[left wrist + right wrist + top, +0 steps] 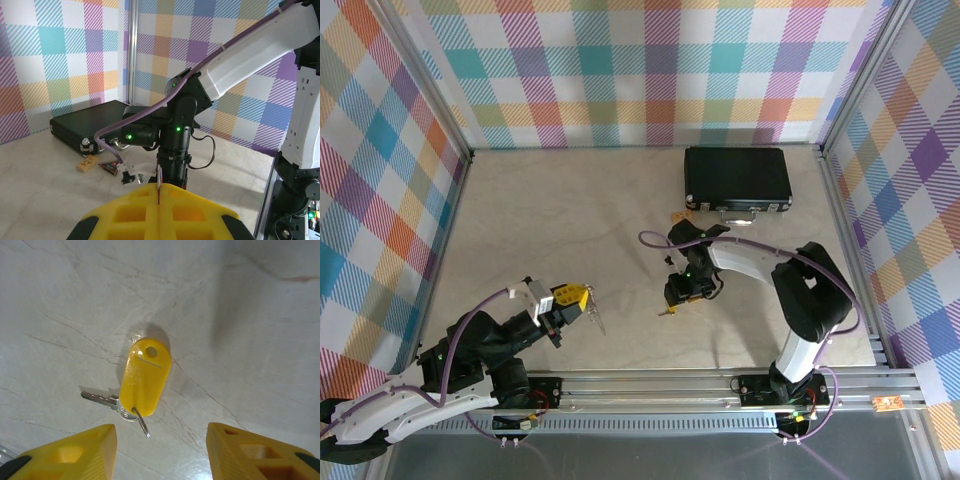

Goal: Put the keys on the keyring

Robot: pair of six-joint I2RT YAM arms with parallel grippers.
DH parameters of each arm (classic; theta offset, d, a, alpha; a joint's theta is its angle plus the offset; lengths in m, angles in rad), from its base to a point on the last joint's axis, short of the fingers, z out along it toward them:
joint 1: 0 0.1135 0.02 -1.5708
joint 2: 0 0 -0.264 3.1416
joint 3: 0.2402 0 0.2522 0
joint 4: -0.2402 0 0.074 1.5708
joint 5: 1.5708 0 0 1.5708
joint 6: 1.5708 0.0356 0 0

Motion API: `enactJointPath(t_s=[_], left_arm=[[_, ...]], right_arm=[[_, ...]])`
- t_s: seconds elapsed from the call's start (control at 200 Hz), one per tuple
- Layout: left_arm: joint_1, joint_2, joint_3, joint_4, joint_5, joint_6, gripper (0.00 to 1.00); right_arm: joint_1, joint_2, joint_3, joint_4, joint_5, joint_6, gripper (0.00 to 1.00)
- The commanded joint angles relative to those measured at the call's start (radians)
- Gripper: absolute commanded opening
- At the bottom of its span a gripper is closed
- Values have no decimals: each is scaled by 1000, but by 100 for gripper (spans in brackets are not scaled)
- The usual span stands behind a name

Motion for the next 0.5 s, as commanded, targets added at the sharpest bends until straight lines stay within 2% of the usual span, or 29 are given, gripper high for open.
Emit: enactJointPath(t_s=[0.0,0.495], left_arm=[[-8,6,6,45,15,14,0],[-8,12,9,45,18,17,0]], right_arm=[[-7,25,27,-24,-65,-47,48],[-9,70,32,-27,-88,-82,32]])
